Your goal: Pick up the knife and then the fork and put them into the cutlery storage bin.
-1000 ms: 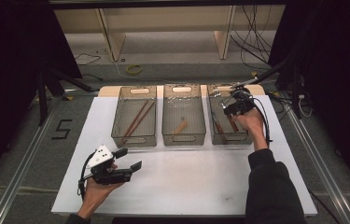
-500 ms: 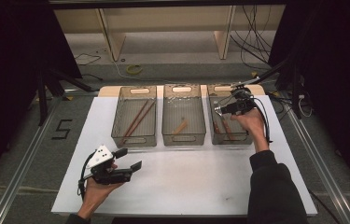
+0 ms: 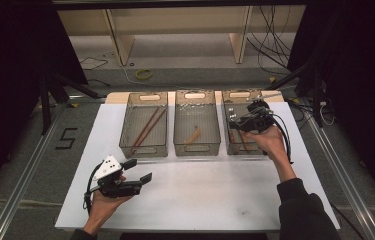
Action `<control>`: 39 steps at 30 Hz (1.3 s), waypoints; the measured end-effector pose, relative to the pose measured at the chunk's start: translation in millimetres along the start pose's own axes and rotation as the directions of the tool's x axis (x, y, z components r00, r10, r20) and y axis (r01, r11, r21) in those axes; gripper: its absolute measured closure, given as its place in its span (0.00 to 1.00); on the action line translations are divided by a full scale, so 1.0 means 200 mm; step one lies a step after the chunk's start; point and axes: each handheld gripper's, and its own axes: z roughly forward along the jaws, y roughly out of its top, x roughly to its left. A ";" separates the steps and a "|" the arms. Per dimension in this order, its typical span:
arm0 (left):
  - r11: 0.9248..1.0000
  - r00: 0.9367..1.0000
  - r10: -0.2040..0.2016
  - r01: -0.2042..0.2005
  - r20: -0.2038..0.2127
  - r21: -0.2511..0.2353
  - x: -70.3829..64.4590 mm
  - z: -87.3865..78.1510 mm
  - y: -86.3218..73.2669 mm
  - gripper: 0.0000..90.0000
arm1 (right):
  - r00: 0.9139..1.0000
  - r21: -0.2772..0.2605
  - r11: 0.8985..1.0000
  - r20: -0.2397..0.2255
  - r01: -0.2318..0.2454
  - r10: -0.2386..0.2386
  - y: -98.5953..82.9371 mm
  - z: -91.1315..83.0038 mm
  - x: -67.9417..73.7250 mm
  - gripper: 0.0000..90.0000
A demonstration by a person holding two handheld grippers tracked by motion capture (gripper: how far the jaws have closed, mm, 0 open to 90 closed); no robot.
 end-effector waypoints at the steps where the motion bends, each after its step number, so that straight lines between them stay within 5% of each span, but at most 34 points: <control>1: 1.000 1.000 -0.001 0.001 0.001 0.000 0.00 0.00 0.00 0.22 | 1.000 -0.011 1.000 -0.010 0.003 -0.003 -0.01 -0.01 0.01 0.44; 20: 1.000 1.000 -0.009 0.009 0.007 0.015 0.00 0.01 0.00 0.22 | 0.989 -0.151 0.987 -0.130 0.052 -0.073 -0.33 -0.14 0.23 0.37; 39: 0.999 0.999 -0.017 0.016 0.037 0.039 0.00 0.01 -0.01 0.22 | 0.979 -0.256 0.966 -0.182 0.039 -0.088 -0.63 -0.25 0.25 0.32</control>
